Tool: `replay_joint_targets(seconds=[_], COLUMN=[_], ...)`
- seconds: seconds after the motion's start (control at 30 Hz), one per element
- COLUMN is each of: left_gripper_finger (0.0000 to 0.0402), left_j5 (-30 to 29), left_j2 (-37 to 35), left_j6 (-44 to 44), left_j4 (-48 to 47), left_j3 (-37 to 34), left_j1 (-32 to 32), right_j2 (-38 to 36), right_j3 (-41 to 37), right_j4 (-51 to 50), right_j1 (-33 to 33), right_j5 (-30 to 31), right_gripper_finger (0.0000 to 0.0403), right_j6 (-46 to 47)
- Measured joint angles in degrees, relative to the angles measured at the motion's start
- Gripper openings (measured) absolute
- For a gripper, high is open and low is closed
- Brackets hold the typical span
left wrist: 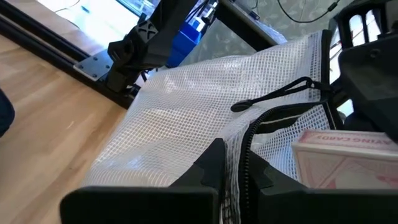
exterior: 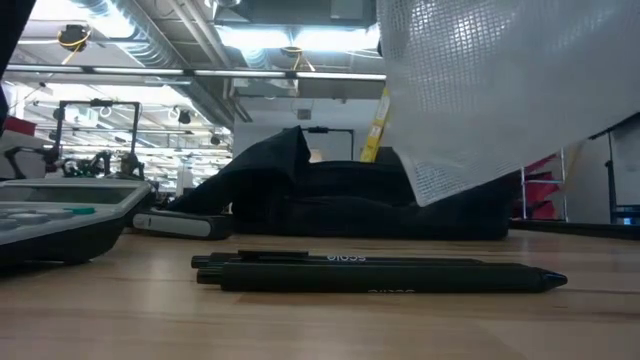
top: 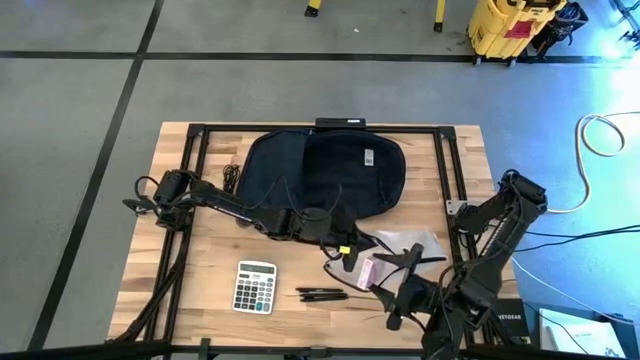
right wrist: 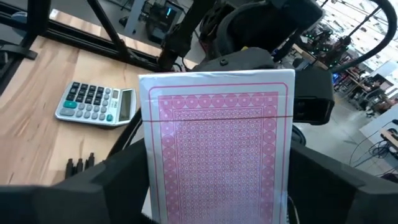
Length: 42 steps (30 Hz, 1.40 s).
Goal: Unpack backpack
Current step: Put the game card into the transparent zip bag, then put the black pen into the transparent zip bag
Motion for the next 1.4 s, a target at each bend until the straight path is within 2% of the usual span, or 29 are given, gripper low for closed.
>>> replay_joint_targets(seconds=[0.2,0.5,0.67,0.83,0.93,1.1,1.27,1.4], left_gripper_finger=[0.0000,0.0000,0.0000,0.0000,0.0000,0.0000,0.0000,0.0000], left_j5=[0.0,0.3,-0.4,-2.0,-2.0,-0.2,7.3,8.2], left_j2=[0.0,0.0,0.0,0.0,0.0,0.0,-0.3,-0.6], left_j6=[0.4,0.9,2.7,4.2,5.8,8.1,7.5,7.6], left_j4=[-0.1,-1.5,-2.6,-8.6,-12.2,-17.0,-21.7,-26.0], left_j3=[0.0,0.0,0.0,0.0,0.0,0.0,0.0,0.0], left_j1=[-0.2,-0.6,-0.6,0.5,1.3,2.1,4.1,5.2], right_j2=[0.0,0.0,0.0,0.0,0.0,1.1,6.1,8.0], right_j3=[0.0,0.0,0.0,1.4,3.5,4.5,4.3,4.3], right_j4=[-1.7,-9.6,-10.0,-9.9,-8.9,-2.2,6.6,6.6], right_j1=[0.0,-0.9,-0.8,-0.7,-0.7,-1.9,-2.3,0.8], right_j5=[-0.2,-0.5,-0.5,-1.1,-4.1,-14.6,-24.5,-24.8], right_gripper_finger=[0.0334,0.0393,0.0397,0.0390,0.0386,0.0386,0.0385,0.0385], right_j6=[1.8,9.8,10.3,10.2,10.2,10.0,8.7,14.7])
